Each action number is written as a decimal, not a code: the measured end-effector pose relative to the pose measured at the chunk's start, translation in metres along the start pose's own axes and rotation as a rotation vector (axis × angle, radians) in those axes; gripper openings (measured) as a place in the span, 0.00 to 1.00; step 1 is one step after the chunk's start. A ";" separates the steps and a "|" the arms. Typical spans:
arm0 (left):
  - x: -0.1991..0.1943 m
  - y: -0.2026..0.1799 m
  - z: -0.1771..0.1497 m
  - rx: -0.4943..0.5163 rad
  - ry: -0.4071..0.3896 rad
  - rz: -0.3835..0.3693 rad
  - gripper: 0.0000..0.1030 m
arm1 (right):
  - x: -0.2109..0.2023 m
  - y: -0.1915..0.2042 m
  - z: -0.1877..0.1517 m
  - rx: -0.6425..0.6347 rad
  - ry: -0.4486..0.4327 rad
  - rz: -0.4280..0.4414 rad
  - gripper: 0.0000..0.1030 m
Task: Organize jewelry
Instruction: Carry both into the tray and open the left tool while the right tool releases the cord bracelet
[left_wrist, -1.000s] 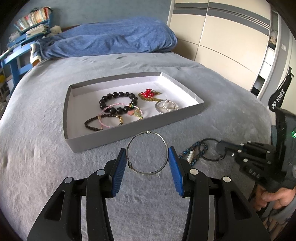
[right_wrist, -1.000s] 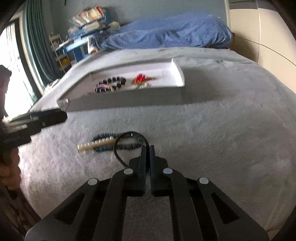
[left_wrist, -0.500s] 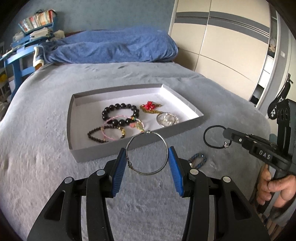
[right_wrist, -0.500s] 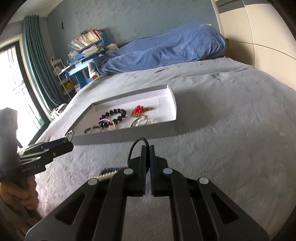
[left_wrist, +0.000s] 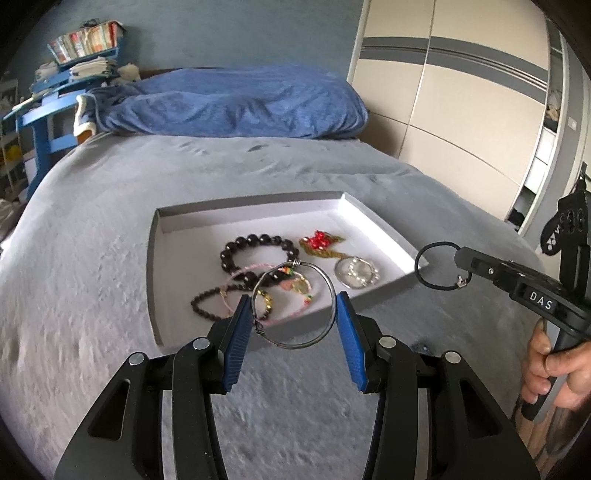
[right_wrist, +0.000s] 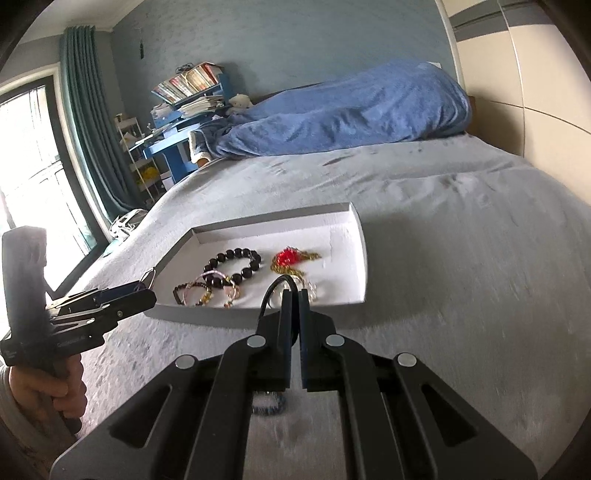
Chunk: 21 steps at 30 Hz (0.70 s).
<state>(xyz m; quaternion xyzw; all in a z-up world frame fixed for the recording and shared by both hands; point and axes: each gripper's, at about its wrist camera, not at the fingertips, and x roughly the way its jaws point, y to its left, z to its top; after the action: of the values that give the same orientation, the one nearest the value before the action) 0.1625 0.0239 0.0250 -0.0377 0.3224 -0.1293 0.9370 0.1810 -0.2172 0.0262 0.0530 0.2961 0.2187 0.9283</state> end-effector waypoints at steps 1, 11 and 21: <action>0.002 0.002 0.002 -0.002 -0.001 0.006 0.46 | 0.004 0.002 0.004 -0.010 -0.001 0.002 0.03; 0.038 0.023 0.022 -0.032 0.027 0.064 0.46 | 0.041 0.000 0.024 -0.026 0.014 -0.003 0.03; 0.068 0.036 0.018 -0.062 0.092 0.081 0.46 | 0.082 -0.008 0.021 -0.020 0.093 -0.040 0.03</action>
<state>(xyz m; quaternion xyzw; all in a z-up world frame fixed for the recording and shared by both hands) 0.2327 0.0401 -0.0063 -0.0478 0.3704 -0.0826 0.9240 0.2558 -0.1880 -0.0010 0.0275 0.3377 0.2055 0.9181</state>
